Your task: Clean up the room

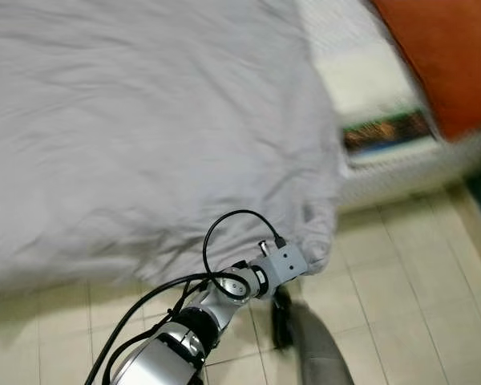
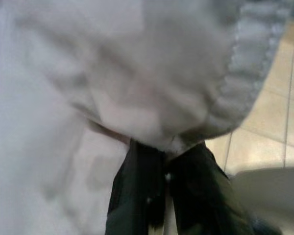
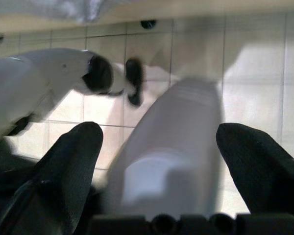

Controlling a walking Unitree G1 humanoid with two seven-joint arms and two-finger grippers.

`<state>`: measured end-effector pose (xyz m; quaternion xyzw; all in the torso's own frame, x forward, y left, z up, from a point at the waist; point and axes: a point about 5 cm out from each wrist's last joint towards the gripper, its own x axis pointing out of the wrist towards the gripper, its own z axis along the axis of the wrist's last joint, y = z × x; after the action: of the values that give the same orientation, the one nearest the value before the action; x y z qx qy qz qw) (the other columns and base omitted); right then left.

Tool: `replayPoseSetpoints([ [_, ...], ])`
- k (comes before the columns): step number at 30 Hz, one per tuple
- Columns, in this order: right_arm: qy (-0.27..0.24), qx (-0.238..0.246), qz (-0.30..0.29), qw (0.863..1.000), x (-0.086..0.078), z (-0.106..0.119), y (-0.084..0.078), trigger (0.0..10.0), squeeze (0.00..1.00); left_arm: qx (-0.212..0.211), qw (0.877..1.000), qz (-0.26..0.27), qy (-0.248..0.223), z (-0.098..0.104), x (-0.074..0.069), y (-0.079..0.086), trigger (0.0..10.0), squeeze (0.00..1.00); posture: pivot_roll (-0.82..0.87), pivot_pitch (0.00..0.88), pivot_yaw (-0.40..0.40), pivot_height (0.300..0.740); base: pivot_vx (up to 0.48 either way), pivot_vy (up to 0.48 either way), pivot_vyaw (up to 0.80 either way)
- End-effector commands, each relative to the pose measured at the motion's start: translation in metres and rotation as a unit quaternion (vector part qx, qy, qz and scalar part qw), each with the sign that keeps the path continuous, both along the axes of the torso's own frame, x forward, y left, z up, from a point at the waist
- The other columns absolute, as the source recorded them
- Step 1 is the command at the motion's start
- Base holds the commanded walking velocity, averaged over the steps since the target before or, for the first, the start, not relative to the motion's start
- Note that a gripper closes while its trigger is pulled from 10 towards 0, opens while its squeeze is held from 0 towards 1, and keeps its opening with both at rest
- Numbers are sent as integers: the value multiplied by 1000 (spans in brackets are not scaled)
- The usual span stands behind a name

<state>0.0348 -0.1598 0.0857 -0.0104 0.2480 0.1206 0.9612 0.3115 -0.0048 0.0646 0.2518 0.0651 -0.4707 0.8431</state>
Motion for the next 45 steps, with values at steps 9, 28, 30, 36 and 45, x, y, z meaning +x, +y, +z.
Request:
replayPoseSetpoints([
  [9, 45, 14, -4, 999, -16, -9, 8, 10000, 0, 27, 982, -180, 53, -14, -87, -106, 10000, 0, -363, 624, 32, 740, 0, 0, 0],
  [28, 45, 19, -13, 999, -24, -11, 27, 10000, 0, -16, 975, -216, -51, 29, -102, -151, 10000, 1000, -391, 615, 95, 740, 0, 0, 0],
  [30, 43, 18, -14, 999, -22, -12, 27, 10000, 0, -46, 976, -203, -57, 41, -96, -154, 10000, 1000, -388, 612, 99, 740, 0, 0, 0],
  [36, 29, 11, -9, 999, -14, -14, 27, 10000, 0, -210, 974, -84, 24, 80, -55, -143, 10000, 1000, -368, 617, 103, 740, 0, 0, 0],
  [45, 6, 9, -8, 1000, 3, -21, 24, 10000, 0, -220, 974, 17, 50, 45, -23, -82, 10000, 1000, -328, 547, 120, 740, 0, 0, 0],
])
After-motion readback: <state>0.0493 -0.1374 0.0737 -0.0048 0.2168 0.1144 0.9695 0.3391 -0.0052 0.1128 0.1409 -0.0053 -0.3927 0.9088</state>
